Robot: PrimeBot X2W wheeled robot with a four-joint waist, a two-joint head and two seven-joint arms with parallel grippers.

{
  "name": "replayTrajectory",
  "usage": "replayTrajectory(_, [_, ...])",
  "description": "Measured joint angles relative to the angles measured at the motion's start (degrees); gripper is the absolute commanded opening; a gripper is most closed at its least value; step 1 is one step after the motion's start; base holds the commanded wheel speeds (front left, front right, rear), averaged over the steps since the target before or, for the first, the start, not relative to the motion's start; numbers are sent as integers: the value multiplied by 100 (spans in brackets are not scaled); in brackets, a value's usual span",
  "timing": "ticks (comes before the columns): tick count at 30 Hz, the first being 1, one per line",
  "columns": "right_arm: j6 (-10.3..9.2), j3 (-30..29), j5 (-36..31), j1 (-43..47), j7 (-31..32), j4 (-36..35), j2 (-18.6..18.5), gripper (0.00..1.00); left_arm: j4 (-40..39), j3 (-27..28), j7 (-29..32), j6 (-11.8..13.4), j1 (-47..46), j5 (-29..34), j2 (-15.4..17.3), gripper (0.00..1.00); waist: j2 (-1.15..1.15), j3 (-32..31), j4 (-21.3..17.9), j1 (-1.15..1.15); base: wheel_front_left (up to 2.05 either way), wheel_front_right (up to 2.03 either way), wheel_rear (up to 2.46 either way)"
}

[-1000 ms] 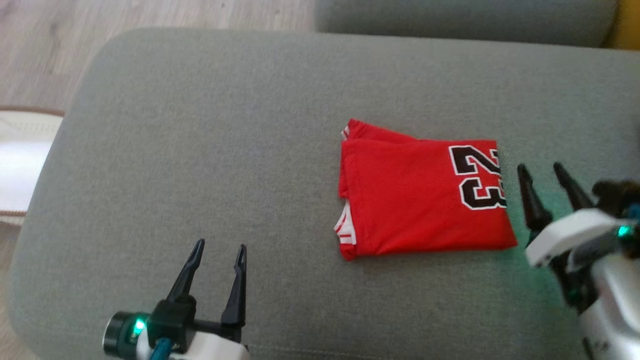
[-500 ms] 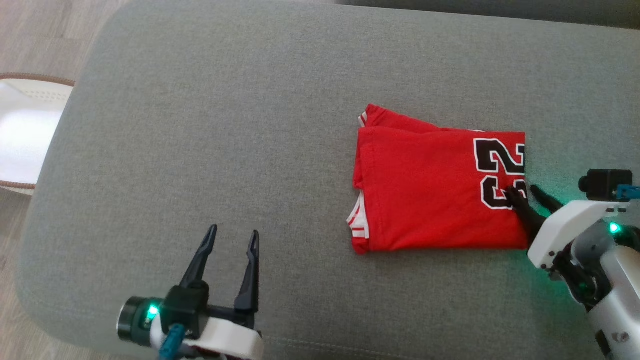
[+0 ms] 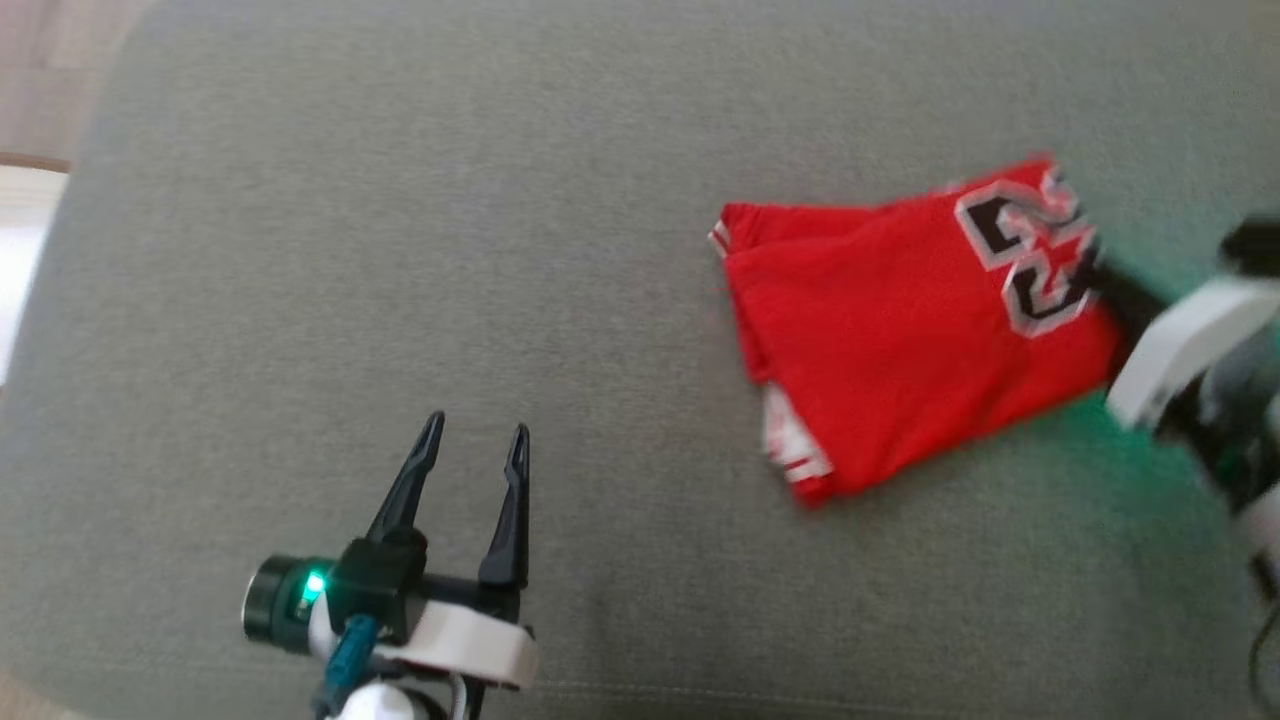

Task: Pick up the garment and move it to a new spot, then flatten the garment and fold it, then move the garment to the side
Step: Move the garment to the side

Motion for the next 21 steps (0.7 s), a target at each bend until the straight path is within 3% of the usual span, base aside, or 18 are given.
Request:
replayTrajectory(13, [0,-493,-310,-1420,421,-14,-1014,0,34,-252,0,-16,-766,-7,-14,100,0,604,-688,0,0,0,0])
replayTrajectory(21, [0,-1015,-520,-1671,725,69,-1683,0,74,-355,-1,-14,-1017,-7,-15,100,0,900,-871,0,0,0,0])
